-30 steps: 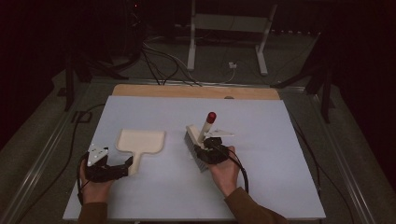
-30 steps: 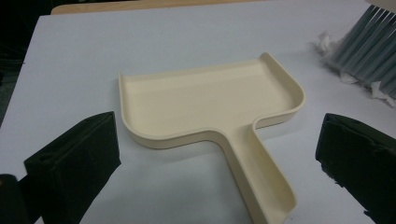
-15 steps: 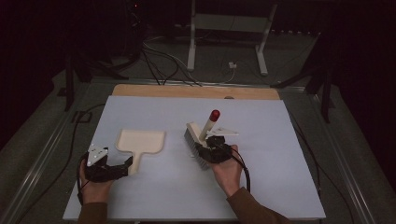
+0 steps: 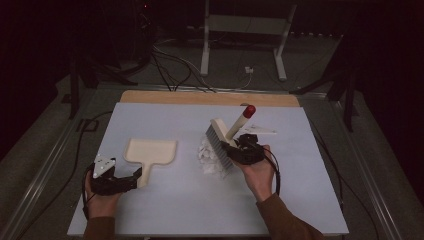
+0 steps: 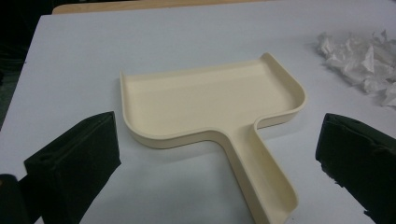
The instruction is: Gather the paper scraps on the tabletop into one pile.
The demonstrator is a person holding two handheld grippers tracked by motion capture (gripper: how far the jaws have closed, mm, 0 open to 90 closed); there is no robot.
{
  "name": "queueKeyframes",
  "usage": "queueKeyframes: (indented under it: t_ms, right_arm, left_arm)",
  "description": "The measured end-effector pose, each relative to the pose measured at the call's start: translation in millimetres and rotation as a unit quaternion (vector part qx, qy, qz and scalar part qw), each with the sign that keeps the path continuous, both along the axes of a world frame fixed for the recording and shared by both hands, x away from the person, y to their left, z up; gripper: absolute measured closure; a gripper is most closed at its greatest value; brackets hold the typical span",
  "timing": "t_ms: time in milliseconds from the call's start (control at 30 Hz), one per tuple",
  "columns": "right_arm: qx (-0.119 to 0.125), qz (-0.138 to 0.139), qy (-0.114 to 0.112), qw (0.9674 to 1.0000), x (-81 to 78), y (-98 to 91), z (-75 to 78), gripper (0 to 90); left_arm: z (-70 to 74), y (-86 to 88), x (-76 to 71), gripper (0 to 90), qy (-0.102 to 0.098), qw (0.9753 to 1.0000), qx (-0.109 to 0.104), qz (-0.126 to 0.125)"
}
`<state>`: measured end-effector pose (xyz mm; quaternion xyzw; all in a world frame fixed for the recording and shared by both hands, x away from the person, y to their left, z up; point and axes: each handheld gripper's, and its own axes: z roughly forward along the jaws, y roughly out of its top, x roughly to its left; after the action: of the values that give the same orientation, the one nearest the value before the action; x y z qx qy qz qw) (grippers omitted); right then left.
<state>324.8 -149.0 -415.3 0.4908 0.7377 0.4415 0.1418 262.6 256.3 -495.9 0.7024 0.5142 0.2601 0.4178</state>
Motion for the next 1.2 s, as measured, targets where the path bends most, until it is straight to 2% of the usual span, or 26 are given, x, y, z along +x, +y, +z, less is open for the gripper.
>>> queueKeyframes:
  t_ms: [200,367,633,733,833,1067,1200]
  right_arm:
    - [0.003,-0.02,-0.004,0.9998,7.3,-23.0,7.2,67.3]
    - [-0.036,-0.026,0.003,0.999,17.9,-37.7,2.4,67.3]
    - [-0.097,-0.037,0.021,0.9944,34.9,-63.3,-17.6,67.4]
    - [-0.122,-0.029,0.024,0.9918,38.6,-71.9,-22.1,67.4]
    - [-0.149,-0.029,0.032,0.9878,41.6,-79.8,-26.2,67.4]
    - [-0.177,-0.002,0.035,0.9836,47.5,-96.0,-35.8,67.4]
    - [-0.17,0.011,0.039,0.9846,51.6,-98.3,-41.2,67.3]
  left_arm:
    - [-0.2,0.0,0.1,0.5,0.001,1.0,0.001,-0.001]
    - [-0.2,0.3,-0.1,0.5,0.0,1.0,0.0,0.0]
    - [-0.5,-0.1,-0.4,0.5,0.0,1.0,0.0,0.0]
    - [-0.6,0.3,-0.3,0.5,0.0,1.0,0.0,0.0]
    - [-0.4,-0.2,-0.6,0.5,0.0,1.0,0.0,0.0]
    - [-0.7,-0.8,-0.6,0.5,0.0,1.0,0.0,0.001]
    - [-0.6,-0.9,-1.0,0.5,0.0,1.0,0.001,-0.001]
